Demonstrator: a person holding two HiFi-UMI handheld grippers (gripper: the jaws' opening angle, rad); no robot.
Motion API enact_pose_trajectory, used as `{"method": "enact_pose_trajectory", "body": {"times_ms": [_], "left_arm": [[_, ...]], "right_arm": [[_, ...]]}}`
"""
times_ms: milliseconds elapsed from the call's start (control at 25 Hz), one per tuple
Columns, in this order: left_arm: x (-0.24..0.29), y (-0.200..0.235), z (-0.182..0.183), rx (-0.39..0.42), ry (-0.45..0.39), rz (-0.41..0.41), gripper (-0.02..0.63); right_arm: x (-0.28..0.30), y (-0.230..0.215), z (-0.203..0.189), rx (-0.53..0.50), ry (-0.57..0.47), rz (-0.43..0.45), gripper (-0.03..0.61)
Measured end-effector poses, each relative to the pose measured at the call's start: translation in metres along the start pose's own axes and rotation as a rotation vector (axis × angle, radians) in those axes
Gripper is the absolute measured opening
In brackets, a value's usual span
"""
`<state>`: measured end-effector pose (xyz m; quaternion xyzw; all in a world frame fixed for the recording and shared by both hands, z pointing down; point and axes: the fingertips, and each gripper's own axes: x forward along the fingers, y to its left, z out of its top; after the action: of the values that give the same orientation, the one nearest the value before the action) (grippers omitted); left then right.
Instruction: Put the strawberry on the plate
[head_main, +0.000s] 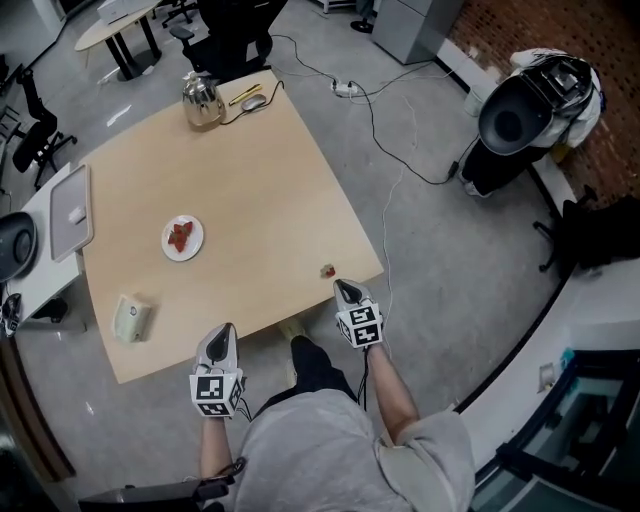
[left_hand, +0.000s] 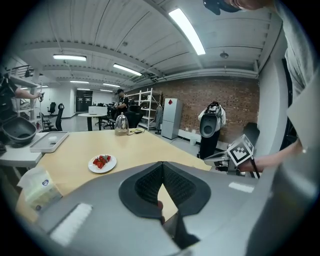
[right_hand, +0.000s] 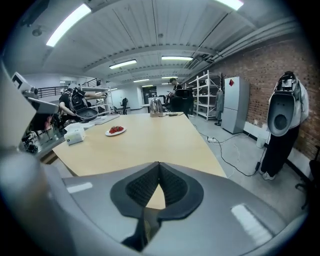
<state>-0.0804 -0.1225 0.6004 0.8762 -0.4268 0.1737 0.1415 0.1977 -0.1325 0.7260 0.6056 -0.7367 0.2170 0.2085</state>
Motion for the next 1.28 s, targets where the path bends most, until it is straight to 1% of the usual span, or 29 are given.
{"method": "enact_pose_trajectory", "body": {"times_ms": [120,200,280,720,840,1080,1280], "left_arm": [[0.004,0.006,0.0,-0.005,0.016,0.014,0.02],[0.007,0.01,0.0,-0.011,0.024,0.022,0.02],[0.009,0.014,-0.003,-0.017,0.035,0.03,0.02],[0.015,0.018,-0.012,-0.054,0.082,0.056,0.02],[0.017,0.017,-0.014,-0.058,0.088,0.06,0.02],[0.022,0.015,-0.014,-0.062,0.101,0.065,0.02],[0.025,0.018,-0.012,-0.067,0.103,0.073,0.02]], "right_arm": [[0.016,-0.003,-0.008,-0.012,0.036,0.013,0.008],[0.026,-0.005,-0.013,-0.023,0.059,0.015,0.029],[0.033,-0.007,-0.016,-0.029,0.075,0.012,0.035],[0.057,-0.02,-0.029,-0.051,0.137,0.018,0.167],[0.061,-0.021,-0.033,-0.049,0.149,0.028,0.184],[0.071,-0.023,-0.041,-0.062,0.181,0.051,0.187],[0.074,-0.024,-0.041,-0.066,0.191,0.053,0.147]]}}
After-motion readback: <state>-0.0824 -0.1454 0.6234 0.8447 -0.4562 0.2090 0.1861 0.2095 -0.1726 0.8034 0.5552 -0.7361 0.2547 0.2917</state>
